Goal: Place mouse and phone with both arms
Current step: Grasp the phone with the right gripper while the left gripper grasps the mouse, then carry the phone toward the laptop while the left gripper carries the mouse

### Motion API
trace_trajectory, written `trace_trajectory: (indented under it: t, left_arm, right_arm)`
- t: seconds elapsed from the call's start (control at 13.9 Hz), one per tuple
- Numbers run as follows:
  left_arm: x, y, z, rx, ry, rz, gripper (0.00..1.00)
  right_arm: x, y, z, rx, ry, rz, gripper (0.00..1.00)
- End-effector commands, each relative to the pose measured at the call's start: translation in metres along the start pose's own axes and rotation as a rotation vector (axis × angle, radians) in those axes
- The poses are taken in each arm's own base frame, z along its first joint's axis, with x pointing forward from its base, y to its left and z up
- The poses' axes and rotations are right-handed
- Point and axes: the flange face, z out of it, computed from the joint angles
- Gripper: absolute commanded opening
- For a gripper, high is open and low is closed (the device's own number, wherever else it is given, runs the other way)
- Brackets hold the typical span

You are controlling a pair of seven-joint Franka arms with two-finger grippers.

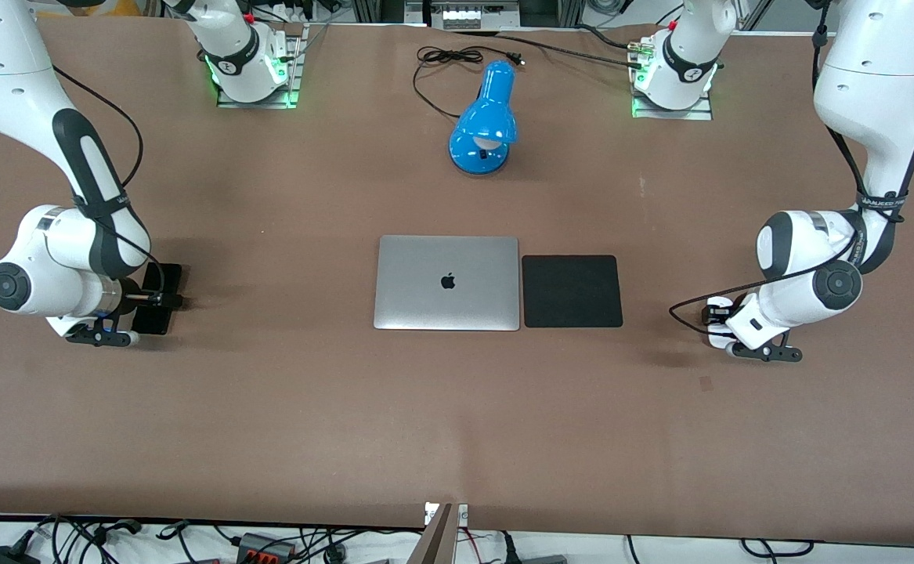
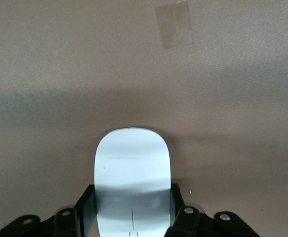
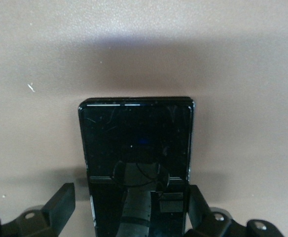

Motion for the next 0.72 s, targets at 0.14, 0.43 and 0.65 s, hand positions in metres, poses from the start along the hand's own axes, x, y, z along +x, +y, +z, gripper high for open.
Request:
trace_trajectory:
  t: [0.14, 0.43, 0.65]
  left_arm:
    - [0.013, 0.024, -0.018, 0.012, 0.034, 0.084, 0.32]
    - [0.014, 0.064, -0.040, -0.011, -0.019, 0.129, 0.32]
    - [0.010, 0.110, -0.045, -0.040, -0.047, 0.130, 0.31]
  right_arm:
    - [-0.001, -0.004, 0.002, -0.028, 0.004, -0.040, 1.00]
    - [-0.002, -0.004, 0.003, -0.028, -0.004, -0.040, 0.49]
    - [-0.004, -0.003, -0.002, -0.027, -0.016, -0.040, 0.38]
